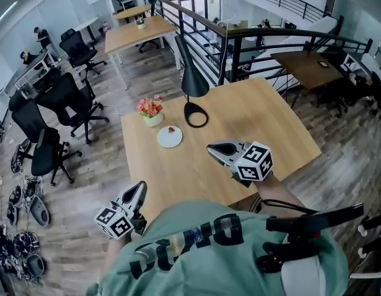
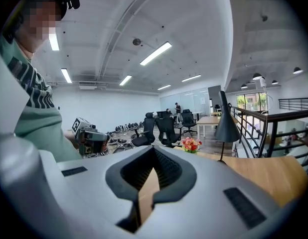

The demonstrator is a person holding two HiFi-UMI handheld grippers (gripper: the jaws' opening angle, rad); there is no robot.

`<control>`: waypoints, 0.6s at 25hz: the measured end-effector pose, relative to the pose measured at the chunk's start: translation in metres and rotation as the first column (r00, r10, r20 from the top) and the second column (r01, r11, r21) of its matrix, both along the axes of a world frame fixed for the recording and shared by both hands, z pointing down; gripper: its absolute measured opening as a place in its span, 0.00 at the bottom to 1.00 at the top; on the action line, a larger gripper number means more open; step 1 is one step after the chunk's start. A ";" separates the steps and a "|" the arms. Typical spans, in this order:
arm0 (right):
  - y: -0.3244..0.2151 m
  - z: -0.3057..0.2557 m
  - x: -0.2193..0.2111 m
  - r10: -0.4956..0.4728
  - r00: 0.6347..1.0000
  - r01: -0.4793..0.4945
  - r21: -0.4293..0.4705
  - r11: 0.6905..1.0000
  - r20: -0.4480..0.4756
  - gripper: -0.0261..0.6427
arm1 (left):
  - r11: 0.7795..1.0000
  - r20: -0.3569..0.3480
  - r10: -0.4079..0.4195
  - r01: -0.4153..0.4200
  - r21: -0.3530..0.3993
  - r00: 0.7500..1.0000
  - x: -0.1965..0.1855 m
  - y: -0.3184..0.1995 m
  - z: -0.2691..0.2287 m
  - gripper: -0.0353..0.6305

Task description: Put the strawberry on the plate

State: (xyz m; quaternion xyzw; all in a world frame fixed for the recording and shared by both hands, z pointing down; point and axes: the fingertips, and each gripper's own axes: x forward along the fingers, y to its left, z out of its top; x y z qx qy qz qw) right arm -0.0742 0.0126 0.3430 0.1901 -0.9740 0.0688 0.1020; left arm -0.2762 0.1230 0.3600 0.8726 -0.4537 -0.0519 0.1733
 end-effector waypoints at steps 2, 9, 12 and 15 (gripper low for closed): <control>-0.004 0.001 -0.009 -0.012 1.000 0.012 -0.001 1.000 -0.009 0.05 | 1.000 -0.013 -0.017 0.017 0.005 1.000 -0.008 0.000 0.000 0.04; -0.013 0.001 -0.024 -0.048 0.998 0.048 -0.004 0.999 -0.034 0.05 | 0.998 -0.032 -0.055 0.055 0.006 0.998 -0.016 -0.003 0.006 0.04; -0.015 0.002 -0.014 -0.049 0.998 0.049 -0.010 0.999 -0.037 0.05 | 0.999 -0.035 -0.052 0.052 0.003 0.998 -0.004 -0.005 0.005 0.04; -0.019 -0.001 -0.003 -0.046 0.998 0.045 -0.010 0.999 -0.040 0.05 | 0.999 -0.039 -0.041 0.041 0.009 0.998 0.009 -0.011 0.002 0.04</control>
